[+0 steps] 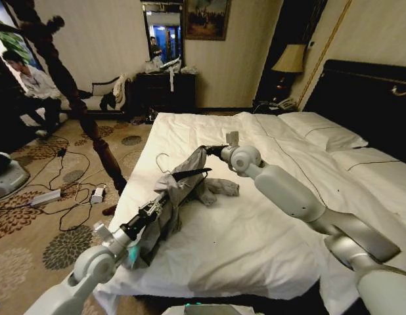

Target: Pick up the clothes from the bed and hang them on the clothes hanger.

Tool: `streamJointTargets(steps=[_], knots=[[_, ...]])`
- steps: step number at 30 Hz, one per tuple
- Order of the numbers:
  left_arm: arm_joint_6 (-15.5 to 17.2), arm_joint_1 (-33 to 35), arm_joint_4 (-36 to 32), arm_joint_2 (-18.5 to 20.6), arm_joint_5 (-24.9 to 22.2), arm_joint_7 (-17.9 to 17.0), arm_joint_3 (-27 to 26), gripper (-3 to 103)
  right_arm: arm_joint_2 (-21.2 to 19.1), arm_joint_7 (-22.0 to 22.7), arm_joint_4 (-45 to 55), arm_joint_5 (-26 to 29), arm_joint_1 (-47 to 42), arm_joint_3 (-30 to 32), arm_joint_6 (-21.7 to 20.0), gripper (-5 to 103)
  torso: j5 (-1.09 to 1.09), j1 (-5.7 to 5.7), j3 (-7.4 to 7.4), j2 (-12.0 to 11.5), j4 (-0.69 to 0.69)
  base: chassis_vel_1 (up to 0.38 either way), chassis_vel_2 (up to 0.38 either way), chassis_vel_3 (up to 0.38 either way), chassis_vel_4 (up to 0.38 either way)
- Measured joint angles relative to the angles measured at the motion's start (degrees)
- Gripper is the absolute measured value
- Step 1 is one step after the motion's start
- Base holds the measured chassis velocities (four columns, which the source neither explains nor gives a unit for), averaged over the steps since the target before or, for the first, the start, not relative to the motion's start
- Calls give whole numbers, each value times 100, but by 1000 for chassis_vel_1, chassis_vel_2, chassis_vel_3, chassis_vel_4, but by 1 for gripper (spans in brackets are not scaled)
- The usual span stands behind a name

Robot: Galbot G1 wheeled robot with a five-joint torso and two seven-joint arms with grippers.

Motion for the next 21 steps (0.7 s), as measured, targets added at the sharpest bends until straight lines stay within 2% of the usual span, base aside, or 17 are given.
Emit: streamJointTargets(steps=[6,12,21], knots=[[-35,-214,260,-22,-24,-23,-128,16,-260,98,304,149,-118,198,-35,0,-1,0,0,0,-2,0,0,0,0],[-34,-60,85,186,-294,-8,-575,16,-369,99,295,114,-307,393,-36,0,0,0,0,0,0,0,0,0,0],[-5,-56,-16,405,-513,-18,-876,16,-459,146,468,118,-490,558,-19,0,0,0,0,0,-1,0,0,0,0]])
